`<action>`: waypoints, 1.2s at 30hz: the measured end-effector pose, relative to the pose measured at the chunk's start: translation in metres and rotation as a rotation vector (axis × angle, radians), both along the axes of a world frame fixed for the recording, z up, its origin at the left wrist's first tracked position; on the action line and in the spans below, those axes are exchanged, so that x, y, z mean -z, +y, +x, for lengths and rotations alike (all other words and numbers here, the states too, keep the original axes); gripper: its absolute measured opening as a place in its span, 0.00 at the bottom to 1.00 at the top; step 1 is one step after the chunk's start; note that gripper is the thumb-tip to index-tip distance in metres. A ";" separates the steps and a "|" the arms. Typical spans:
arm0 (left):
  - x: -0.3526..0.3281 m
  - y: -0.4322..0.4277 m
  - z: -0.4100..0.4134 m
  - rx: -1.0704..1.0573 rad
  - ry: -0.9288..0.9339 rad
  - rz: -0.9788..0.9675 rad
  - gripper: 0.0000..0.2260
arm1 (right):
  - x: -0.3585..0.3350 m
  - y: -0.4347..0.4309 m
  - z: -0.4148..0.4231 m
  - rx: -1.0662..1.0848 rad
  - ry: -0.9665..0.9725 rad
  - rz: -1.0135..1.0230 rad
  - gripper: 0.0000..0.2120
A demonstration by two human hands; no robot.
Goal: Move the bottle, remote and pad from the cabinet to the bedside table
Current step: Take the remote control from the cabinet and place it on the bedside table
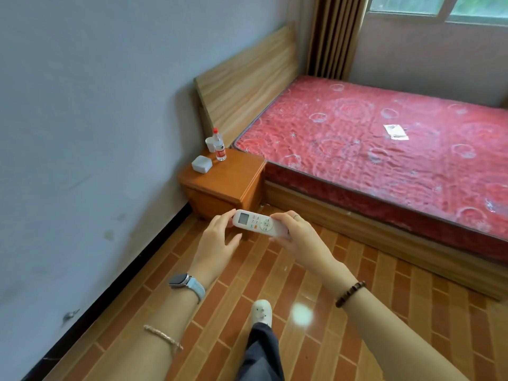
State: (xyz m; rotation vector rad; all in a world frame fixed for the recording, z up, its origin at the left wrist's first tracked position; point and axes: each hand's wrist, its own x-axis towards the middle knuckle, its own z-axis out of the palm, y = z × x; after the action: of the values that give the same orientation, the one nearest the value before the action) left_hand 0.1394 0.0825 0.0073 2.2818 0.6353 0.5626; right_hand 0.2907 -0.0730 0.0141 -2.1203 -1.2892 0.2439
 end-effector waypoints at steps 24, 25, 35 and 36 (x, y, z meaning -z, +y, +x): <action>0.024 0.205 0.296 -0.039 0.079 -0.101 0.30 | 0.014 0.224 0.307 0.024 0.067 -0.043 0.23; 0.027 0.209 0.306 -0.052 0.087 -0.105 0.31 | 0.016 0.231 0.321 0.011 0.066 -0.046 0.23; 0.033 0.260 0.431 -0.171 0.128 -0.121 0.30 | 0.032 0.302 0.461 -0.135 0.099 -0.013 0.22; 0.035 0.264 0.440 -0.185 0.132 -0.129 0.30 | 0.034 0.309 0.471 -0.156 0.097 -0.018 0.22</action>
State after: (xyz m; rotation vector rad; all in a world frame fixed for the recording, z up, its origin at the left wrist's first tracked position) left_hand 0.5795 0.3466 -0.0278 2.1644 0.9280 0.4456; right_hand 0.7619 0.2365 -0.0203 -1.9989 -1.4007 0.4205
